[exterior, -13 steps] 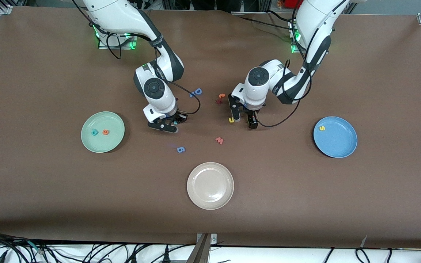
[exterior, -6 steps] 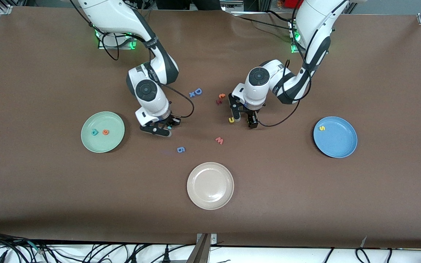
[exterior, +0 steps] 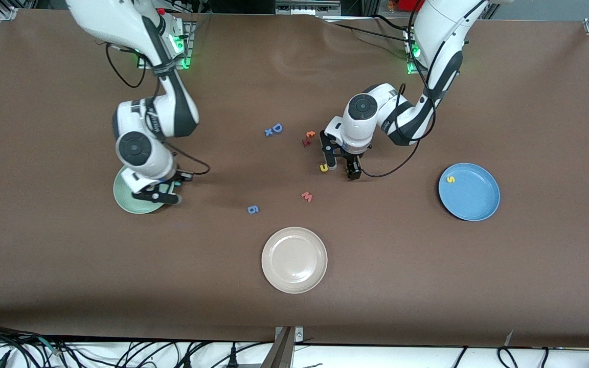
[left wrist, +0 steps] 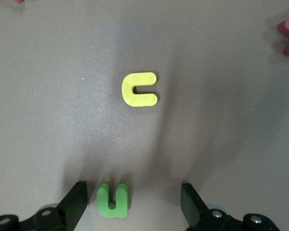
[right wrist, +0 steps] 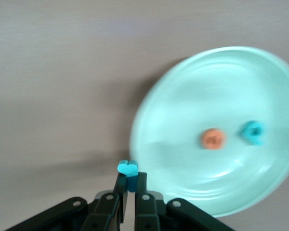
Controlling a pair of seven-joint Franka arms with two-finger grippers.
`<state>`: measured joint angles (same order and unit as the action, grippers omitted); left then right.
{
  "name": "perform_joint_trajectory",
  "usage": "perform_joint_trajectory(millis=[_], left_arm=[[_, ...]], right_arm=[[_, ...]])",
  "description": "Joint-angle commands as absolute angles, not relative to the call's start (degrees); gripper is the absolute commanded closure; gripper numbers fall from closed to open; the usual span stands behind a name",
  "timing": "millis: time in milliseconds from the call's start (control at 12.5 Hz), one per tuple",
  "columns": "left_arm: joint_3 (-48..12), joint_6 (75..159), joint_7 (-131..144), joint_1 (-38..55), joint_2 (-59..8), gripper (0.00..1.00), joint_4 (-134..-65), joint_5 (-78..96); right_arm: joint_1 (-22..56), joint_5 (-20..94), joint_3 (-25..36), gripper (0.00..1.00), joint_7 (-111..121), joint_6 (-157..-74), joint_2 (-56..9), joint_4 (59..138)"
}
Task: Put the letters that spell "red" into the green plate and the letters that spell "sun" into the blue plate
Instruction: 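Release the teal 1 on the green plate while the left gripper grasps green u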
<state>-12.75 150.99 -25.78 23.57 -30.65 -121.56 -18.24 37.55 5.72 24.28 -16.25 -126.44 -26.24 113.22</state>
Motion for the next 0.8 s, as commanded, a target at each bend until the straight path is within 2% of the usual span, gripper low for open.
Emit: perform_joint_trajectory(millis=[0,558,638,718], left_arm=[[-11.2,152.0,-25.7,23.5,-30.8,0.11,-123.2,-20.0],[-10.7,152.0,-25.3,23.5,-30.6,0.11,-123.7,-20.0],[-10.8,152.0,-25.3,23.6,-30.6,0.11,-123.5,-20.0],[-10.8,152.0,-25.3,23.8,-30.7,0.11,-123.2,-20.0]], right_arm=[[37.0,5.4,26.7,1.0,-11.4,-125.6,-25.8,115.0],[35.9,5.7,25.9,1.0,-8.9,-125.4,-29.3,115.0],[35.9,5.7,25.9,0.87,-8.7,-125.4,-29.7,114.9],[35.9,5.7,25.9,0.55,-8.4,-125.4,-29.8,114.9]])
